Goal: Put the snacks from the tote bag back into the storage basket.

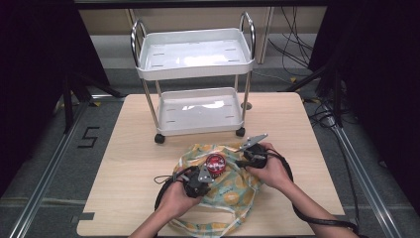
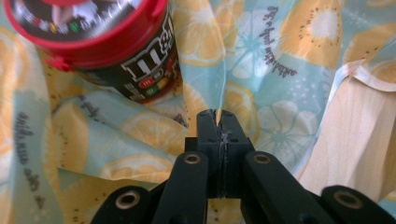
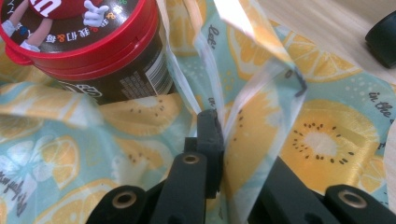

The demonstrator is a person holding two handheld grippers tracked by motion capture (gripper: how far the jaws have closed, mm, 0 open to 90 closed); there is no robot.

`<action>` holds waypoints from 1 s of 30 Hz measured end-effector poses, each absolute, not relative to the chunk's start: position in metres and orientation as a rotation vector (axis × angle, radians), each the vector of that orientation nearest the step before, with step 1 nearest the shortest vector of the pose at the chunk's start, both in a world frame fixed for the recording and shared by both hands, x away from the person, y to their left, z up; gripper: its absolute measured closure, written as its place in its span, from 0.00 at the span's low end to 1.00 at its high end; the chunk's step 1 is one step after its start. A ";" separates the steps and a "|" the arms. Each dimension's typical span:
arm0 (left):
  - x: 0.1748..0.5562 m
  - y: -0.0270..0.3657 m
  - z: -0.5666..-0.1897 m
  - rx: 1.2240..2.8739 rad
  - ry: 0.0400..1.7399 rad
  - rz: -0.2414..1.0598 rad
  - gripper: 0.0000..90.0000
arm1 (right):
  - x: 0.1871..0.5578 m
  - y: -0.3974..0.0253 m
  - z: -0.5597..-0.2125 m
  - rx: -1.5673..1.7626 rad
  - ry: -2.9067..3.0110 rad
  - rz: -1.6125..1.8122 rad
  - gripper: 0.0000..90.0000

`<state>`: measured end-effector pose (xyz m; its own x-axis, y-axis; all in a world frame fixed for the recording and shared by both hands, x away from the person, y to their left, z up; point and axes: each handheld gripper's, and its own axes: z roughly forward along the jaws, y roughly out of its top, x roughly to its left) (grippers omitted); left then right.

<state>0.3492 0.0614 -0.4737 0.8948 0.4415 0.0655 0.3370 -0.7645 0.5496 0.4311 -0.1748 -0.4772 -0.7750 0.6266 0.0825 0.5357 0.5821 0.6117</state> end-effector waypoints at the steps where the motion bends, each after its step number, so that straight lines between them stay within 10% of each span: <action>1: 0.349 0.061 -0.474 2.508 0.576 0.241 0.98 | 0.431 -0.175 -0.477 0.986 2.663 0.955 0.98; 7: 0.348 0.064 -0.470 2.473 0.597 0.228 0.93 | 0.430 -0.174 -0.477 1.010 2.664 0.944 0.98; 19: 0.342 0.076 -0.442 2.290 0.661 0.257 0.34 | 0.431 -0.174 -0.478 0.977 2.649 0.953 0.97; 30: 0.357 0.077 -0.429 2.113 0.746 0.262 0.31 | 0.431 -0.175 -0.477 0.975 2.644 0.963 0.96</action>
